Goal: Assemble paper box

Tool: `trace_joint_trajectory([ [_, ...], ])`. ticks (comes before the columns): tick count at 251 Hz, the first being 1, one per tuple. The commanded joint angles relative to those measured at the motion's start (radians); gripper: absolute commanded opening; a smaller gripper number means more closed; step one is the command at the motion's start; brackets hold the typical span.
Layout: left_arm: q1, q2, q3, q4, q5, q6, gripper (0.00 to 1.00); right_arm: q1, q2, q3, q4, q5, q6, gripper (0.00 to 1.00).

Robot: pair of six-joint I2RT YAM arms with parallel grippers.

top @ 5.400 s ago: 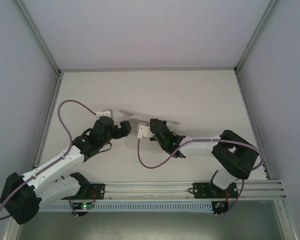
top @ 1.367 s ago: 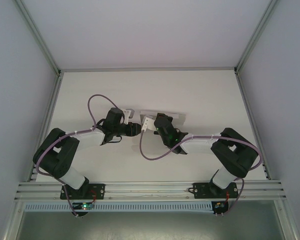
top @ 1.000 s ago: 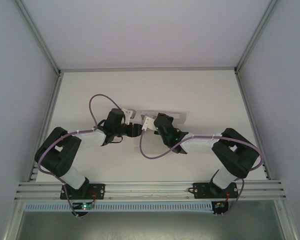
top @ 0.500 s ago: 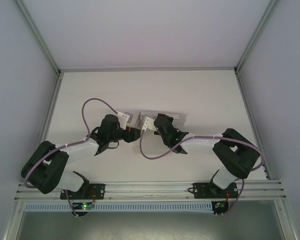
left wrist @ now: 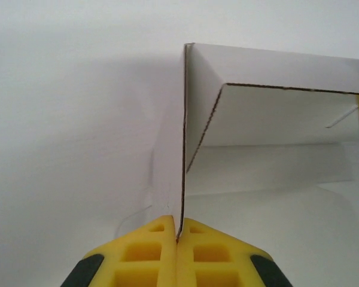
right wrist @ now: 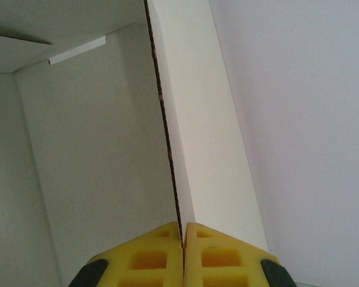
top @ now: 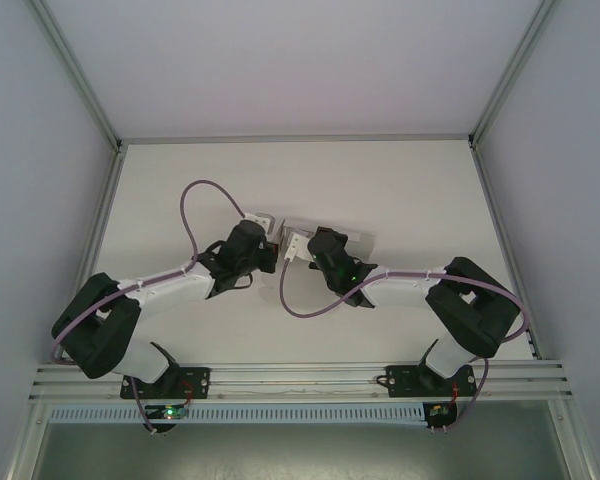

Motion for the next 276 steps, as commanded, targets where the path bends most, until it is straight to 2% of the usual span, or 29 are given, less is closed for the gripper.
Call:
trace_joint_trajectory([
  [1,-0.03,0.013,0.041,-0.19,-0.303,-0.146,0.0,0.024,0.013,-0.023,-0.154,-0.09,0.049,0.0],
  [46,-0.057,0.09,0.132,-0.273,-0.385,-0.245,0.0,0.029,0.001,-0.024,-0.165,-0.109,0.06,0.0],
  [68,-0.084,0.128,0.182,-0.273,-0.384,-0.226,0.0,0.029,-0.005,-0.027,-0.169,-0.118,0.064,0.0],
  [99,-0.107,0.148,0.206,-0.224,-0.324,-0.238,0.0,0.029,-0.005,-0.028,-0.172,-0.126,0.068,0.0],
  [132,-0.114,0.19,0.268,-0.292,-0.366,-0.395,0.0,0.034,-0.003,-0.021,-0.177,-0.141,0.079,0.0],
  [175,-0.142,0.247,0.342,-0.321,-0.402,-0.436,0.0,0.037,-0.012,-0.025,-0.193,-0.164,0.082,0.0],
  [210,-0.141,0.25,0.33,-0.286,-0.394,-0.42,0.0,0.039,-0.021,-0.032,-0.192,-0.16,0.081,0.0],
  [223,-0.141,0.232,0.303,-0.241,-0.386,-0.381,0.0,0.038,-0.023,-0.034,-0.193,-0.158,0.081,0.0],
  [234,-0.14,0.201,0.248,-0.14,-0.339,-0.301,0.0,0.035,-0.024,-0.035,-0.195,-0.162,0.081,0.0],
  [251,-0.127,0.139,0.152,-0.005,-0.274,-0.229,0.07,0.028,-0.028,-0.035,-0.199,-0.174,0.079,0.0],
  [261,-0.106,0.103,0.096,0.079,-0.192,-0.185,0.14,0.024,-0.031,-0.035,-0.204,-0.182,0.077,0.0],
  [276,-0.068,0.058,0.025,0.175,-0.101,-0.159,0.16,0.022,-0.037,-0.036,-0.207,-0.192,0.076,0.0],
])
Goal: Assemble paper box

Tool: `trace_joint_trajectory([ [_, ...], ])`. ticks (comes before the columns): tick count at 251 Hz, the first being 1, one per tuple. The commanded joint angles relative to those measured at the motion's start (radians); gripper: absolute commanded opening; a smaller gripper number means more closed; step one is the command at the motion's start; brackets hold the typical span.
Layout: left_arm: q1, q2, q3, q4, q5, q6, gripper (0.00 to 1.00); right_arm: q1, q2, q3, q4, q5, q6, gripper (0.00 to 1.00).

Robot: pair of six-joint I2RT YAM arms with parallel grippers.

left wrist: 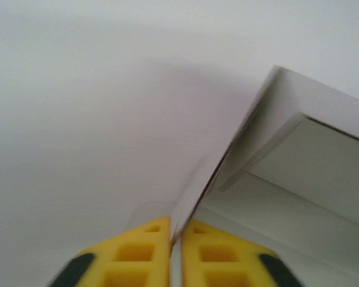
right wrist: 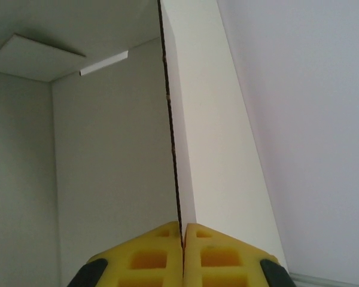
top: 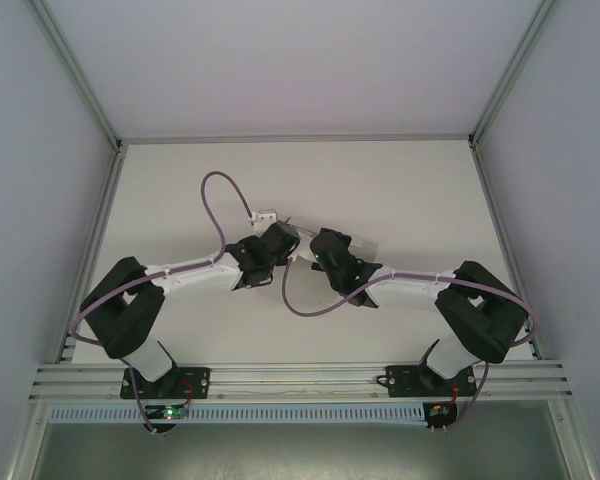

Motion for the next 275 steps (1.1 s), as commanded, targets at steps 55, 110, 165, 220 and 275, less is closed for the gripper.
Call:
trace_joint_trajectory([
  [55,0.151,-0.095,-0.189,0.412,0.398,0.159,0.19,0.026,0.008,-0.028,-0.139,-0.182,0.021,0.0],
  [110,0.152,-0.085,-0.164,0.367,0.358,0.195,0.13,0.024,0.018,-0.019,-0.146,-0.188,0.021,0.0],
  [165,0.154,-0.04,-0.156,0.398,0.347,0.218,0.13,0.023,0.008,-0.026,-0.148,-0.2,0.022,0.0],
  [220,0.153,-0.02,-0.136,0.388,0.333,0.228,0.14,0.02,-0.004,-0.033,-0.152,-0.206,0.027,0.0],
  [275,0.153,-0.026,-0.129,0.379,0.312,0.248,0.2,0.016,-0.009,-0.033,-0.155,-0.21,0.027,0.0],
])
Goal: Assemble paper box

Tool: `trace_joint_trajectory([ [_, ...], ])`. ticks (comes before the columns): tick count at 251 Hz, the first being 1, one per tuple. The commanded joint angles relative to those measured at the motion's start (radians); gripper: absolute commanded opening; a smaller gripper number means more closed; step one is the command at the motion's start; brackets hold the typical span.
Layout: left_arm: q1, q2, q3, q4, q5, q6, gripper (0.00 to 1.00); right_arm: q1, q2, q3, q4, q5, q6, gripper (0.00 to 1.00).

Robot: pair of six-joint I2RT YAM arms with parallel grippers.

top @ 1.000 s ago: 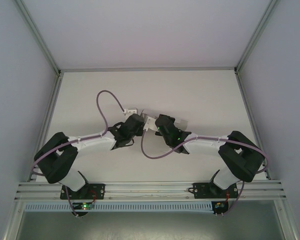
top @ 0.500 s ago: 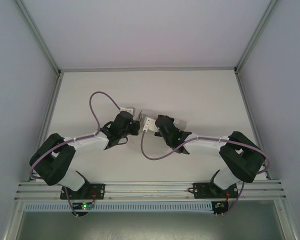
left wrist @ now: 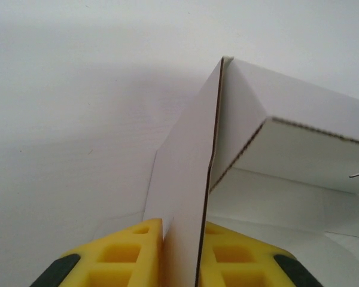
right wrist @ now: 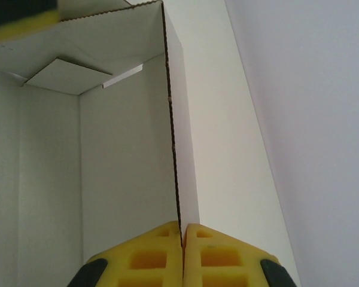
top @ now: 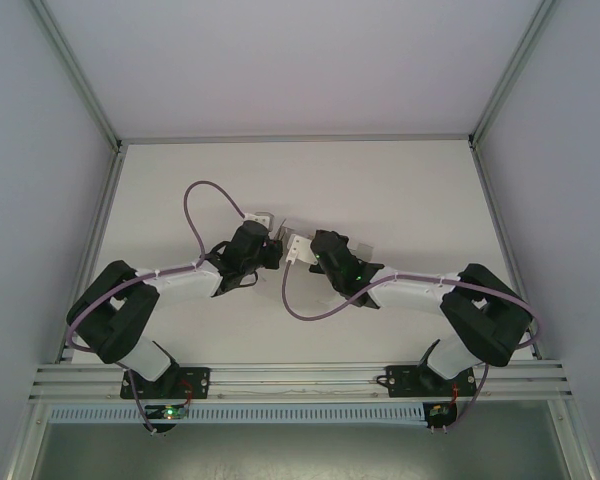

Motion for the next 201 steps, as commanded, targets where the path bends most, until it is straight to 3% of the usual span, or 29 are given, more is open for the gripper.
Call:
trace_joint_trajectory([
  [1,0.006,0.005,0.041,0.059,-0.023,0.029,0.2,0.01,0.014,-0.033,-0.134,-0.128,0.024,0.0],
  [29,0.007,-0.002,0.045,0.046,-0.024,0.035,0.16,0.009,0.016,-0.033,-0.135,-0.128,0.025,0.0],
  [61,0.006,0.006,0.079,-0.039,-0.088,0.029,0.0,0.006,0.021,-0.029,-0.135,-0.121,0.024,0.0],
  [86,0.007,0.003,0.095,-0.102,-0.145,-0.004,0.0,0.003,0.021,-0.029,-0.135,-0.115,0.026,0.0],
  [114,0.005,0.023,0.169,-0.338,-0.389,-0.155,0.0,0.005,0.017,-0.027,-0.139,-0.115,0.028,0.0],
  [133,0.007,0.038,0.201,-0.451,-0.484,-0.248,0.0,0.005,0.019,-0.028,-0.143,-0.113,0.028,0.0],
  [179,0.005,0.041,0.211,-0.507,-0.531,-0.351,0.0,0.007,0.016,-0.027,-0.146,-0.11,0.029,0.0],
  [201,0.001,0.045,0.22,-0.504,-0.529,-0.327,0.0,0.008,0.012,-0.028,-0.146,-0.117,0.031,0.0],
])
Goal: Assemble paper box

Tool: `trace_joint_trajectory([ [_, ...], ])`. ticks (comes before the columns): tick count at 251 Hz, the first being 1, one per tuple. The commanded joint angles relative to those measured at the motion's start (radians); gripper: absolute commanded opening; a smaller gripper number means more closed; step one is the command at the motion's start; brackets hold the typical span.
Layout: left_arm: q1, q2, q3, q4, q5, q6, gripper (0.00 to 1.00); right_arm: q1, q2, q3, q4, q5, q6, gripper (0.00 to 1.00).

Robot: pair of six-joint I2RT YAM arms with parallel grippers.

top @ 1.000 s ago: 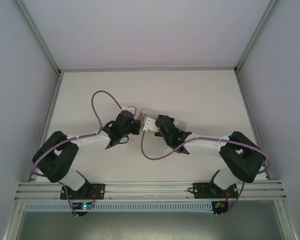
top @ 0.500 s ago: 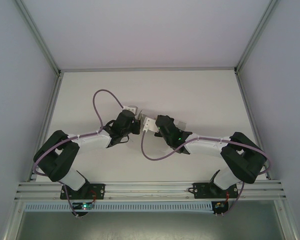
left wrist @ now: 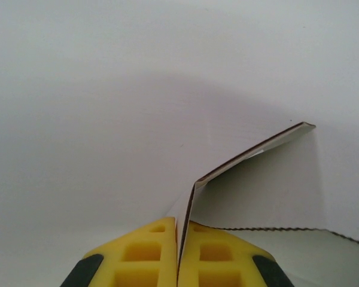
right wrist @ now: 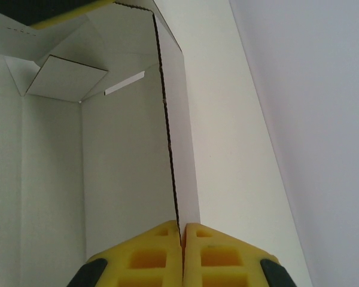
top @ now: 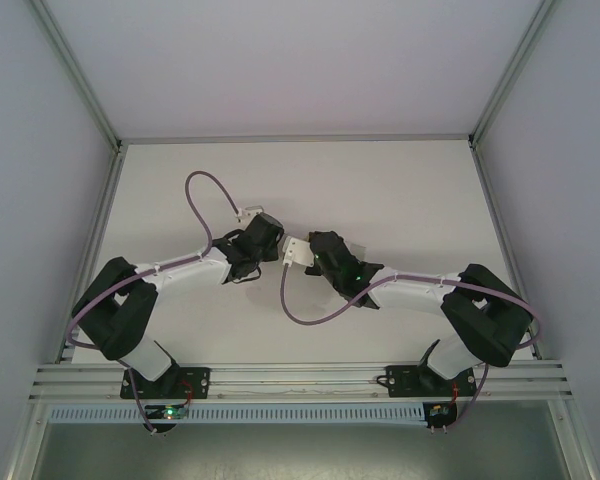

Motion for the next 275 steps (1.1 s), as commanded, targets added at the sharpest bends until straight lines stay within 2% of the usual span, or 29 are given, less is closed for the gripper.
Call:
trace_joint_trajectory([
  [1,0.036,0.016,0.021,-0.084,-0.237,-0.091,0.0,0.007,0.014,-0.032,-0.161,-0.027,0.027,0.0],
  [22,0.034,-0.008,-0.032,0.036,-0.142,-0.037,0.0,0.006,0.015,-0.033,-0.163,-0.027,0.027,0.0],
  [44,0.033,-0.053,-0.093,0.149,-0.034,0.003,0.1,0.005,0.023,-0.031,-0.164,-0.02,0.024,0.0],
  [72,0.033,-0.125,-0.139,0.194,0.02,0.036,0.22,0.009,0.026,-0.028,-0.16,-0.018,0.019,0.0],
  [99,0.033,-0.21,-0.171,0.175,0.024,0.069,0.31,0.008,0.021,-0.036,-0.143,-0.013,0.008,0.0],
  [140,0.052,-0.367,-0.223,0.095,-0.036,0.079,0.42,0.008,0.037,-0.05,-0.088,0.015,-0.042,0.0],
  [153,0.077,-0.409,-0.235,0.054,-0.061,0.064,0.54,0.01,0.045,-0.05,-0.071,0.02,-0.061,0.0],
  [177,0.175,-0.45,-0.253,0.004,-0.043,0.043,0.63,0.016,0.054,-0.054,-0.031,0.015,-0.104,0.0],
  [192,0.247,-0.437,-0.253,-0.007,0.007,0.035,0.75,0.02,0.056,-0.065,0.006,0.017,-0.142,0.0],
  [209,0.289,-0.393,-0.246,0.013,0.047,0.044,0.75,0.031,0.071,-0.082,0.067,0.047,-0.187,0.0],
  [238,0.299,-0.297,-0.225,0.08,0.076,0.072,0.79,0.056,0.095,-0.114,0.168,0.104,-0.263,0.0],
  [275,0.326,-0.171,-0.181,0.14,0.143,0.083,0.82,0.067,0.108,-0.127,0.196,0.122,-0.296,0.0],
])
